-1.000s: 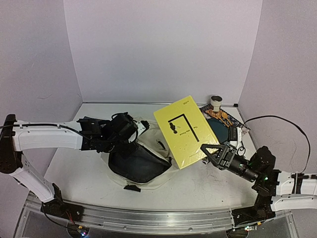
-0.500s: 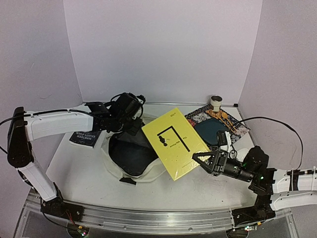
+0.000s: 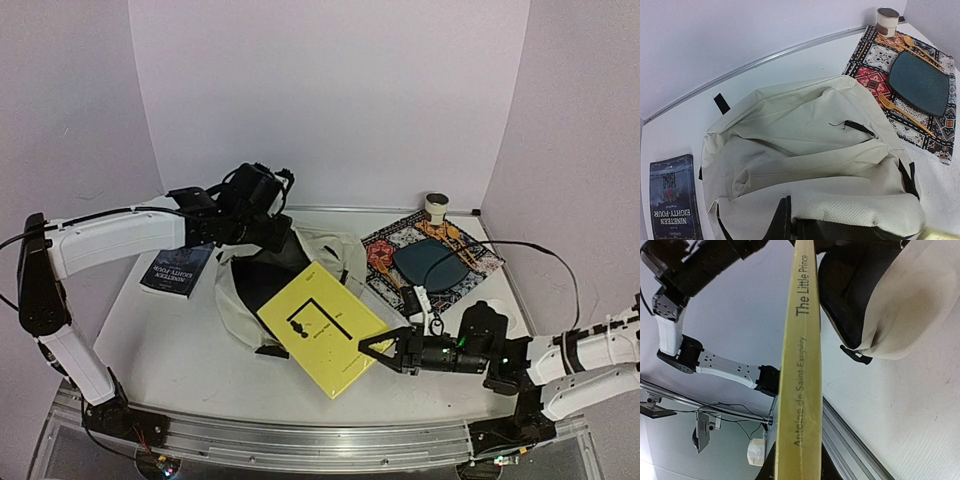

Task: Pack the student bag
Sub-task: Place the pen in the largest pocket of the bag.

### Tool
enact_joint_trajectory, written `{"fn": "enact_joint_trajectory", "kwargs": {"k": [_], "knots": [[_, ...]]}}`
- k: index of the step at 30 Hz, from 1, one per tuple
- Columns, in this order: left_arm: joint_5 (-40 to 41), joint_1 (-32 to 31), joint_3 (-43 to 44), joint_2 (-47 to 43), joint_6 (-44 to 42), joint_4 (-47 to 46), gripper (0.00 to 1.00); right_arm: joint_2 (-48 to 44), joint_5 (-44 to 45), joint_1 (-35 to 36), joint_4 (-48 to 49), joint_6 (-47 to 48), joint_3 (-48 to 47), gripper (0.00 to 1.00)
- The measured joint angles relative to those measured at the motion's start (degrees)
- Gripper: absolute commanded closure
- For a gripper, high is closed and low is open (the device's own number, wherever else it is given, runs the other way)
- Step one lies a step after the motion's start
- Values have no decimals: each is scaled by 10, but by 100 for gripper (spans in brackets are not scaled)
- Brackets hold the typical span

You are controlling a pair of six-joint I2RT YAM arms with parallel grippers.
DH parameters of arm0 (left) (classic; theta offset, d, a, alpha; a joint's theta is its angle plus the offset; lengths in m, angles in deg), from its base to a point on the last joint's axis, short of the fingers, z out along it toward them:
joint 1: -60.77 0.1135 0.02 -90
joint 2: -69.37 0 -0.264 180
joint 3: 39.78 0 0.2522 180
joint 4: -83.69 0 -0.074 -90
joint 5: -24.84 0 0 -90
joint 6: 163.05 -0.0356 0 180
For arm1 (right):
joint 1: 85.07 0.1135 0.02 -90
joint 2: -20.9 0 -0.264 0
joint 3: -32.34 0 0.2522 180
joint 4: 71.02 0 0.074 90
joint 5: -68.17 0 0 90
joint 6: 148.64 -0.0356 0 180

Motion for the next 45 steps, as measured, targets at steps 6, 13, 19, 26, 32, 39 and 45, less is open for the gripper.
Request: {"fn": "enact_joint_trajectory", "kwargs": {"k": [6, 13, 19, 26, 32, 39, 45], "knots": [[-38, -1, -4, -28, 17, 26, 100, 96, 0, 15, 35, -26, -12, 100], [-97, -1, -26, -106, 41, 39, 100, 152, 20, 15, 47, -51, -42, 100], [-136, -3, -55, -129, 54, 46, 100, 145, 70, 15, 55, -64, -36, 100], [-191, -6, -81, -132, 61, 56, 100, 98, 148, 16, 55, -83, 2, 100], [-259, -17, -81, -126, 73, 53, 100, 123, 198, 15, 68, -107, 0, 100], [-300, -46, -74, -110, 87, 52, 100, 174, 224, 13, 63, -118, -32, 100], [-312, -53, -63, -110, 89, 46, 100, 232, 220, 7, 64, -126, -86, 100]]}}
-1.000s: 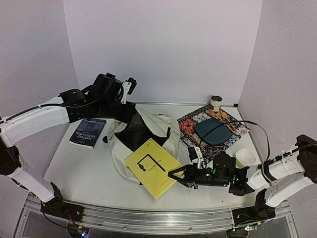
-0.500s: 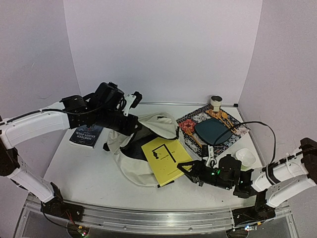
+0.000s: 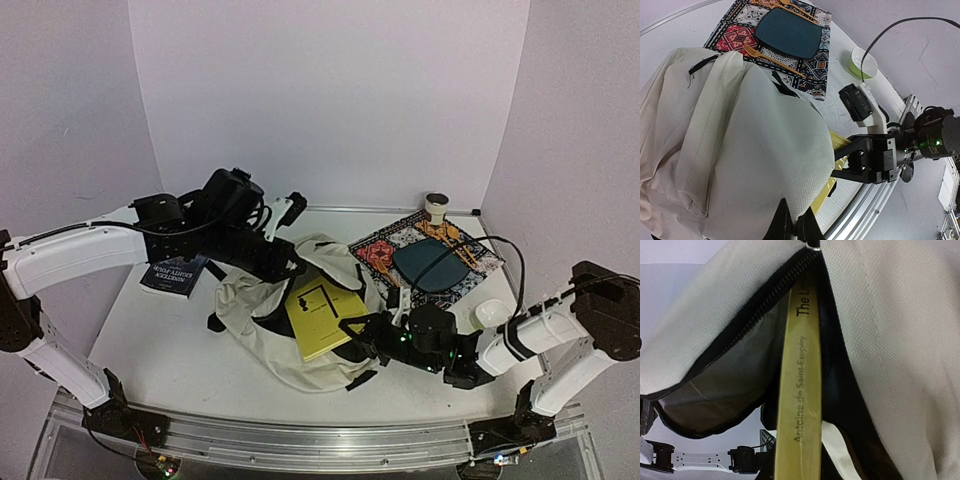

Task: Pack the student bag
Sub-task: Place the pen in the largest pocket of the bag.

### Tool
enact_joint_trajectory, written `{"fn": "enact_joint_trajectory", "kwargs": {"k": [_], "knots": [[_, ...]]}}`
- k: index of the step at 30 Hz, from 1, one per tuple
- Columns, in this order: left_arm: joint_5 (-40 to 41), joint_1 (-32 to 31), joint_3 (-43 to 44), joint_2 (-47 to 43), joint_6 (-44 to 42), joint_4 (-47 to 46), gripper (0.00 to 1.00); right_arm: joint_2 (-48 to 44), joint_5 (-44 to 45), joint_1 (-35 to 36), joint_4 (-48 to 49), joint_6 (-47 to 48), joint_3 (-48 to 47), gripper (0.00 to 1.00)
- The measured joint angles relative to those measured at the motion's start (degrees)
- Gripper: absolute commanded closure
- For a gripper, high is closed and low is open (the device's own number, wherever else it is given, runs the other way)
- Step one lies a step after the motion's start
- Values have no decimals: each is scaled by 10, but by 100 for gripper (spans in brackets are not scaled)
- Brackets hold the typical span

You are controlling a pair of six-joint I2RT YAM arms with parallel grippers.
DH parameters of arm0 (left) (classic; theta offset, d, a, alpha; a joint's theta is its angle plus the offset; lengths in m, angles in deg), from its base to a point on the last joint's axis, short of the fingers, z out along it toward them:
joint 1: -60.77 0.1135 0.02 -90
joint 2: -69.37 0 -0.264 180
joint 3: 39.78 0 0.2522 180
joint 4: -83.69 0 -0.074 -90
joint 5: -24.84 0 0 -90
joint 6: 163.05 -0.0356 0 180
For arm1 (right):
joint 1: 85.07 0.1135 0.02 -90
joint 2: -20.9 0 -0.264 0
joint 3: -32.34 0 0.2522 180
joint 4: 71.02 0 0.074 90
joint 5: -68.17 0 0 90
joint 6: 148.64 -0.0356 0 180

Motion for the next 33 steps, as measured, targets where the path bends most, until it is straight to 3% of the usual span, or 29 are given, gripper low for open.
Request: {"fn": "enact_joint_trajectory", "kwargs": {"k": [12, 24, 33], "knots": [[-16, -9, -1, -1, 1, -4, 100, 106, -25, -16, 4, -13, -69, 100], [-34, -13, -58, -27, 4, -18, 100, 186, -53, -43, 20, -6, -141, 99], [-33, -12, -75, -48, -1, -12, 100, 266, -136, -77, 27, 19, -230, 94]]}}
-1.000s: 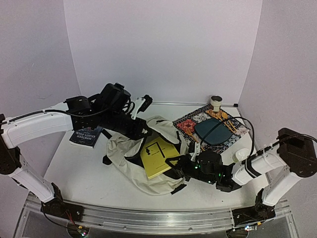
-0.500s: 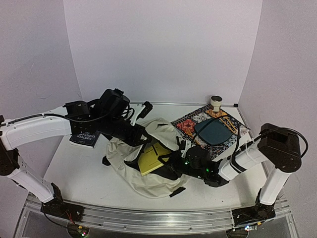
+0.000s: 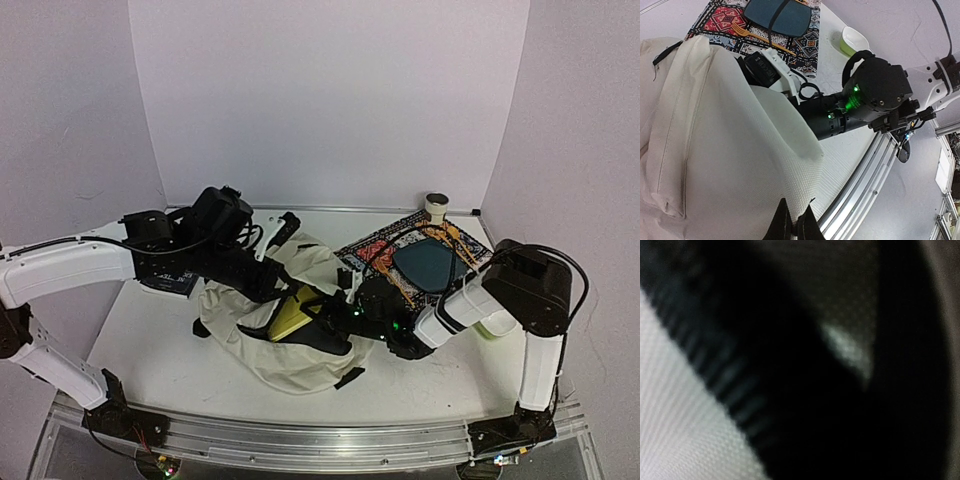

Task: Pack the student bag
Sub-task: Place the pen in the largest pocket of the bag.

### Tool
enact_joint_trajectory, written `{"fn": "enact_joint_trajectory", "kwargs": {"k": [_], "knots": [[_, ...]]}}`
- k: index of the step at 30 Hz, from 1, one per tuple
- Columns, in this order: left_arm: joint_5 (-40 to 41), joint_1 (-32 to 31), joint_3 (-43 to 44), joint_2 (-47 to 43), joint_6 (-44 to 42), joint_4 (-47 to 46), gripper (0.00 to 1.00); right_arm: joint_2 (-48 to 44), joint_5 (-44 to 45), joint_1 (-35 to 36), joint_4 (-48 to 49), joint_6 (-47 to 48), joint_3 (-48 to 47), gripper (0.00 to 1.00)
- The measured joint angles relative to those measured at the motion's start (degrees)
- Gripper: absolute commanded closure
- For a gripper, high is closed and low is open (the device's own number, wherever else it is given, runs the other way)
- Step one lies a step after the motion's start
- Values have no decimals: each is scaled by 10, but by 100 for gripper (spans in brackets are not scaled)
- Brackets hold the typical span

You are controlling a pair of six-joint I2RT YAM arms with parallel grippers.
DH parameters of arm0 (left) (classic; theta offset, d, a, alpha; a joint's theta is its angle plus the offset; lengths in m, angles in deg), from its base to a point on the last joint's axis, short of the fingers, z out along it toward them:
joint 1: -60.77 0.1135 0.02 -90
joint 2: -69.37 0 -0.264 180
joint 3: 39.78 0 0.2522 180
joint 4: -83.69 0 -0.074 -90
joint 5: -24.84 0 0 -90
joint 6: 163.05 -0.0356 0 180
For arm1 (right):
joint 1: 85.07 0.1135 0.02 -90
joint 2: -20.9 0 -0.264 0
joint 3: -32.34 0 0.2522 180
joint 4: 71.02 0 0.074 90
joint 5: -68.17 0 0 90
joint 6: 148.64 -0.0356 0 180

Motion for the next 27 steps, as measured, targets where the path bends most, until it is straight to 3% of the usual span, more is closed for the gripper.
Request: {"fn": "enact_joint_trajectory", "kwargs": {"k": [10, 18, 27], "knots": [[18, 0, -2, -19, -16, 21, 100, 41, -25, -6, 28, 21, -14, 55], [68, -1, -10, -23, -27, 21, 100, 20, -7, -15, 35, 54, 26, 46], [162, 4, -10, -22, -46, 21, 100, -111, 37, -19, -7, 135, 90, 37]]}}
